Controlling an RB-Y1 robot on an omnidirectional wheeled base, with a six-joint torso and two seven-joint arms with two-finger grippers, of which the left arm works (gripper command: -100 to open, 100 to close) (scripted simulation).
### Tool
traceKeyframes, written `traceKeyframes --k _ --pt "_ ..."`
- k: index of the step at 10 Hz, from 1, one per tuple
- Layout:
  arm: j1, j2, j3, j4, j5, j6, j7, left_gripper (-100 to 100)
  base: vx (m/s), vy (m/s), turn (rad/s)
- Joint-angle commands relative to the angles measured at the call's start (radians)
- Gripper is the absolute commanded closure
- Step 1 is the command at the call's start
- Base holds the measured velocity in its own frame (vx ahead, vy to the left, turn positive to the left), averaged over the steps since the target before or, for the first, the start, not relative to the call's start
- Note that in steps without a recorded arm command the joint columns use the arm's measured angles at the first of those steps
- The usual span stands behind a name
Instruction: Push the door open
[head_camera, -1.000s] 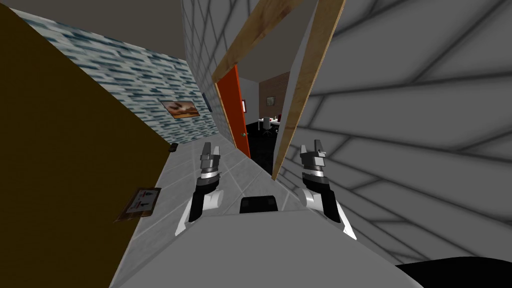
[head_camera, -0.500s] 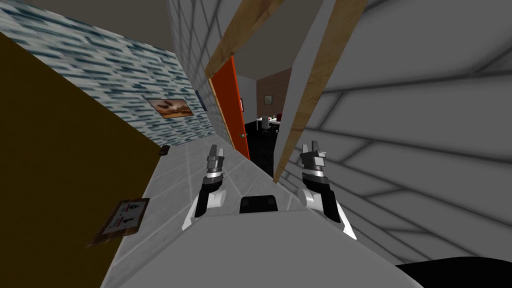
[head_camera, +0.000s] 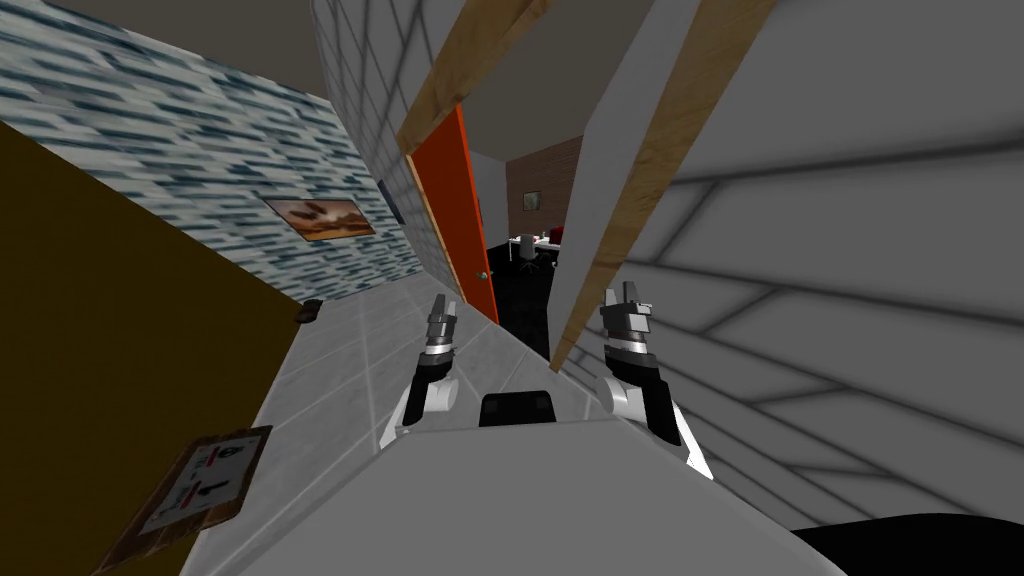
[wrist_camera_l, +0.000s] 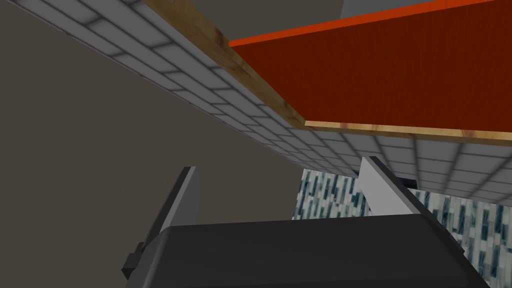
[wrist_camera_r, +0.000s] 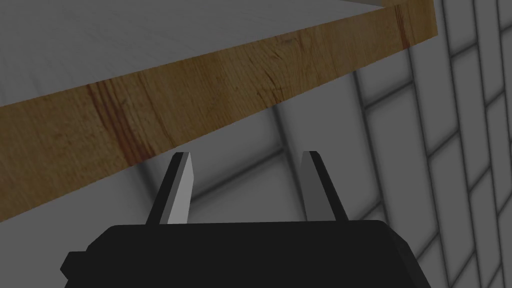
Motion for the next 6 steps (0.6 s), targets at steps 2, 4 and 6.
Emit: traceKeyframes --k 2,4,6 --pt "-0.015 0.007 -0.011 0.045 0.012 -0.009 0.001 -100 0.112 0.082 -0.072" --pt "-0.028 0.012 -0.023 0.09 0.023 -0.019 0.001 -100 0.109 0.1 -0.093" --pt "-0.037 0.015 -0.031 0.122 0.03 -0.026 0.002 -100 0.104 0.077 -0.066"
